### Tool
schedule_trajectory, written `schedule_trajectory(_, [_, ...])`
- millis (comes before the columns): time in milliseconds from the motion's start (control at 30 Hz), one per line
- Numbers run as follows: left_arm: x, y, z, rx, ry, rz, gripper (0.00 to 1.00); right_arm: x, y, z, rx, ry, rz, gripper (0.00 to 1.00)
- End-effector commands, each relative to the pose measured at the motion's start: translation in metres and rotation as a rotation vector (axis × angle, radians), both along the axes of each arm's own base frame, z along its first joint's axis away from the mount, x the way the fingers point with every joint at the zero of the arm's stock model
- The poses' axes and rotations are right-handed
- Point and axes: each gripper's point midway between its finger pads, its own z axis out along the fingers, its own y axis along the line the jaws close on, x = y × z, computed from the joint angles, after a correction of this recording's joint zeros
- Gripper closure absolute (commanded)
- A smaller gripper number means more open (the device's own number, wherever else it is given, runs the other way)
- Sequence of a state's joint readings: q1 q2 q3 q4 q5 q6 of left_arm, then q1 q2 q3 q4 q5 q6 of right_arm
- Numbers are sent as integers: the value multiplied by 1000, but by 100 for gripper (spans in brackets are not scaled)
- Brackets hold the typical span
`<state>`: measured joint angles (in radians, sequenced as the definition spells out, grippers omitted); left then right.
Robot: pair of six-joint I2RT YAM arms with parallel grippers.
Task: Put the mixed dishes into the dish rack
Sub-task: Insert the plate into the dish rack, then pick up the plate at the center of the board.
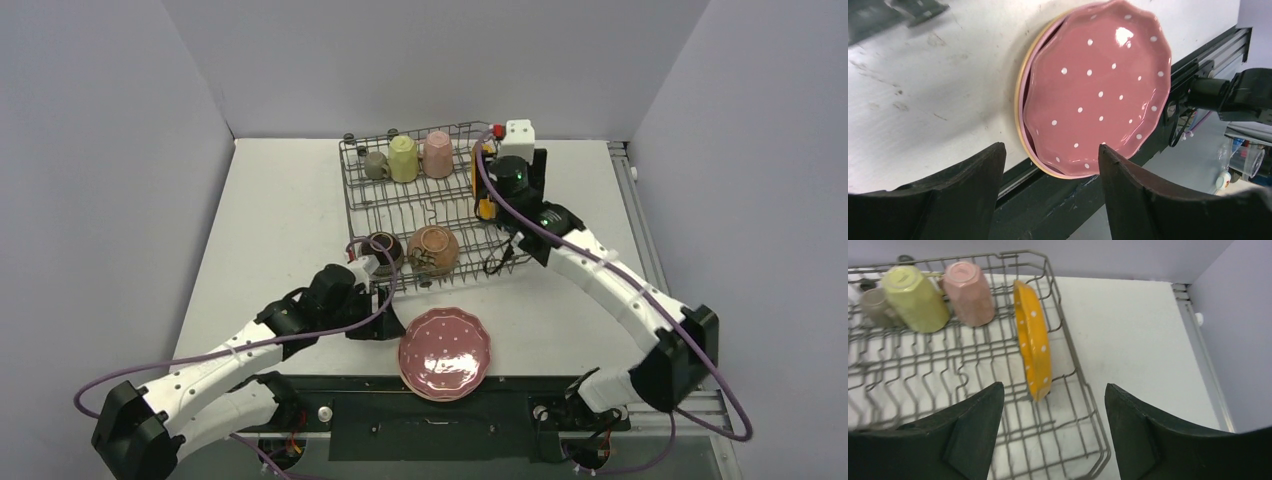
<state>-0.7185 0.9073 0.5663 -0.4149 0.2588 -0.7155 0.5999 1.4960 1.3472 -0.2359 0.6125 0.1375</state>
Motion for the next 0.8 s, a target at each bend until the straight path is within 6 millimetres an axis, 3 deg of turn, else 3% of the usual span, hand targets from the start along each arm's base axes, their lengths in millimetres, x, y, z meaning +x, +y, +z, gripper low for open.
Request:
schedule_trajectory(0, [-2, -19, -2, -17, -23, 13, 36, -71, 9, -38, 121, 140, 92, 32])
schedule_trajectory(33, [-2, -20, -3, -9, -30, 21, 37, -88, 10, -35, 180, 141, 106, 33])
schedule_trajectory(67, [-9, -25, -5, -8, -22, 8, 39, -102, 14, -54, 201, 191, 145, 34])
schedule_trajectory(100, [-9, -26, -8, 4, -22, 16, 40, -116, 16, -53, 257, 195, 161, 36])
schedule_trajectory(133, [-14, -30, -9, 6, -15, 7, 40, -129, 18, -71, 273, 244, 184, 37])
schedule_trajectory(233, [-18, -33, -18, 26, -2, 19, 44, -165, 26, -87, 376, 305, 245, 42])
schedule_trajectory(300, [-19, -36, -23, 30, 5, 23, 47, -188, 29, -113, 398, 380, 273, 44])
schedule_trajectory(500, [-20, -37, -40, 72, 27, 40, 53, -224, 35, -155, 438, 514, 302, 50])
schedule_trajectory(767, [-24, -42, -51, 81, 50, 35, 63, -242, 37, -193, 437, 630, 303, 57])
